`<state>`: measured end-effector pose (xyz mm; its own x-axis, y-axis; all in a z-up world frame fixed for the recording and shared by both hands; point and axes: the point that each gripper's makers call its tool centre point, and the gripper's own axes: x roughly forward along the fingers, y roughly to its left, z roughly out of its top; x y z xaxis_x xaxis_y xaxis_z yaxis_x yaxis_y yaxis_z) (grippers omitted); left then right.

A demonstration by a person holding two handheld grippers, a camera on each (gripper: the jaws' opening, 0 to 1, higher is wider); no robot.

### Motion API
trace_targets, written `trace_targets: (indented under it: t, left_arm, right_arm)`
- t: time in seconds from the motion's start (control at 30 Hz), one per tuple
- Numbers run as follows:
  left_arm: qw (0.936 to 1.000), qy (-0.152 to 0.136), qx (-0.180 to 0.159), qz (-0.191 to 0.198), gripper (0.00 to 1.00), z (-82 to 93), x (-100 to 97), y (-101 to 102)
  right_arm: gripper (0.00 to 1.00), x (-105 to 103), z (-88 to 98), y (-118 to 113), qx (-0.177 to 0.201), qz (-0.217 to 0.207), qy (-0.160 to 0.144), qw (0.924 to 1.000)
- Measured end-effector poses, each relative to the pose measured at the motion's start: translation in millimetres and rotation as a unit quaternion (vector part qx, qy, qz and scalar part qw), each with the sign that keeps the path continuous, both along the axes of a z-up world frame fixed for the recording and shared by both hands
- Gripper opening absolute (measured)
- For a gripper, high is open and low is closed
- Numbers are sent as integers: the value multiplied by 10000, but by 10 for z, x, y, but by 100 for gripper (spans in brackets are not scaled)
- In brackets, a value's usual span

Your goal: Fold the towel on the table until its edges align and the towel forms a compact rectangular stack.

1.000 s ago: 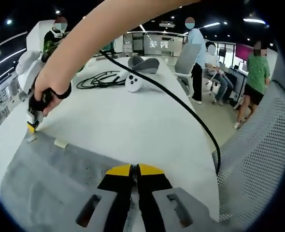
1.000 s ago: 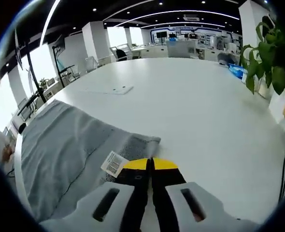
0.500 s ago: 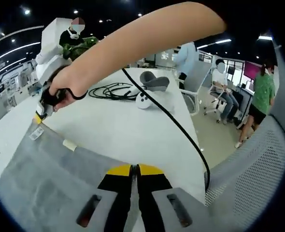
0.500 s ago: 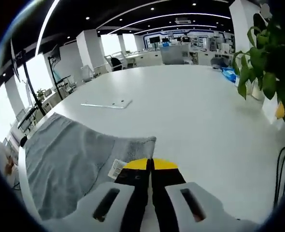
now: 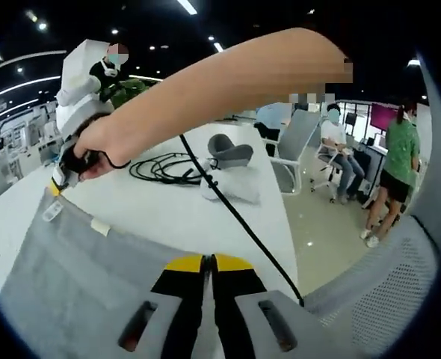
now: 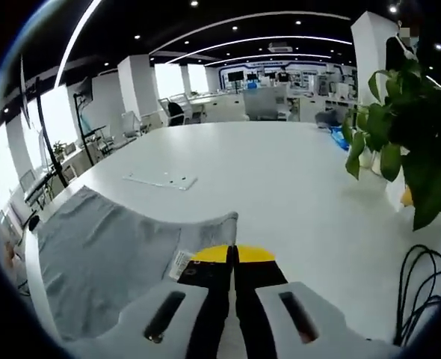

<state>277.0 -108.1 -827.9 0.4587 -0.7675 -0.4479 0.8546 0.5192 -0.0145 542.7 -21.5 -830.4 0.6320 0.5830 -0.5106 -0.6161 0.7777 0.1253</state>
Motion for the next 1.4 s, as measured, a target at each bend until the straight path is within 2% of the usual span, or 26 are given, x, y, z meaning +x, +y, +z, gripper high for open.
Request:
trace_targets:
  t: [0.07, 0.2, 0.4, 0.57, 0.63, 0.83, 1.1, 1.2, 1.4]
  left_arm:
    - [10000, -39, -26, 1, 3, 48, -3, -4]
    - [9999, -68, -44, 77, 3, 118, -30, 55]
    - [9996, -98, -38, 268, 3, 210, -77, 211]
    - [9988, -226, -70, 424, 3, 389, -148, 406]
    - [9985, -305, -41, 457, 3, 445, -178, 482]
    - [9973, -426, -84, 599, 3, 587, -255, 723]
    - [9952, -470, -180, 835, 3, 705, -390, 1190]
    - [9950, -438, -219, 867, 3, 735, -418, 1300]
    - [9931, -571, -276, 992, 3, 871, -467, 1552]
  right_arm:
    - [0, -15, 39, -29, 148, -78, 89, 9998]
    - [0, -56, 99, -45, 175, -101, 79, 9998]
    - [0, -132, 246, 76, 297, -84, 49, 9995]
    - [0, -197, 466, 265, 449, -74, -60, 9989]
    - [0, -212, 495, 313, 308, -110, -77, 9994]
    - [0, -289, 663, 514, 472, -172, -98, 9987]
    - [0, -474, 833, 843, 506, -116, -186, 9985]
    - [0, -542, 910, 991, 575, -177, -235, 9979]
    - [0, -635, 1013, 1267, 572, -121, -304, 9978]
